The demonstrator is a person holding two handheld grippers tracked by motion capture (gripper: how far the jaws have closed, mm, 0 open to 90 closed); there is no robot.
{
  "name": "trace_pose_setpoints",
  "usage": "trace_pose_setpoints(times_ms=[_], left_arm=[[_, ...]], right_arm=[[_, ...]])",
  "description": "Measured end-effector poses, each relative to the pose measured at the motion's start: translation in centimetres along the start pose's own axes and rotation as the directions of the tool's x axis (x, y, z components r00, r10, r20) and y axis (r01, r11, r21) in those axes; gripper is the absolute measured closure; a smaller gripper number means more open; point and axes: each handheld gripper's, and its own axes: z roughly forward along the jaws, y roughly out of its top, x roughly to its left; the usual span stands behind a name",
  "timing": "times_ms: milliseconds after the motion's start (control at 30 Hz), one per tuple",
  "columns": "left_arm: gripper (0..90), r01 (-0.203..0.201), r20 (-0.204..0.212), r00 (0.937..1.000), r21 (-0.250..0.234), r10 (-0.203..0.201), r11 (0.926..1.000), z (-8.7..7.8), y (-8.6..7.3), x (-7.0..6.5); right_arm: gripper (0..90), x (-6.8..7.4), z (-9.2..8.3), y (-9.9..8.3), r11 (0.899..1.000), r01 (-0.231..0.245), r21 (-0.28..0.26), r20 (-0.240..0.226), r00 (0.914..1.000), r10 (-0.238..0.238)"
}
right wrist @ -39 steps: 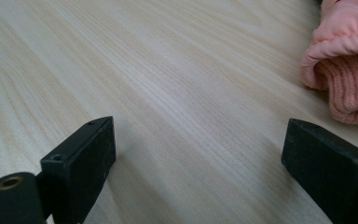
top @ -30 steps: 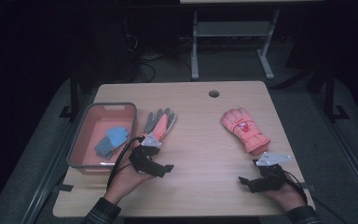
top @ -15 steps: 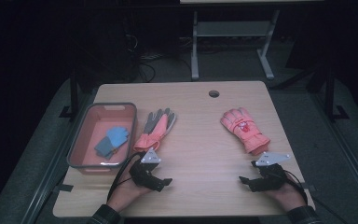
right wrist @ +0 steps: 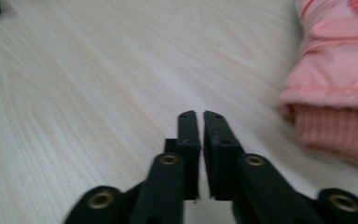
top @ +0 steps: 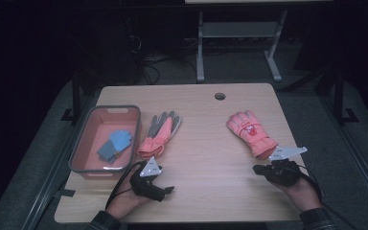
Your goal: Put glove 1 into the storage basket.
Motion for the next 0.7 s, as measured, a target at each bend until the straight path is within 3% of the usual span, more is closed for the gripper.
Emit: trace_pose_setpoints(times_ms=[233,700], left_arm=[[12.8,0.000,0.004,1.0000,0.004,0.000,1.0000,-0.1,-0.1,0.0],[12.8,-0.012,0.010,0.9999,0.006,0.012,0.9999,-0.1,-0.1,0.0]], right_arm=[[90.0,-1.8,-1.0,2.3,1.000,-0.007,-0.017,0.037,0.9993,0.008],[90.0,-7.8,-0.7,5.1,0.995,-0.090,-0.048,0.101,0.9904,0.094]])
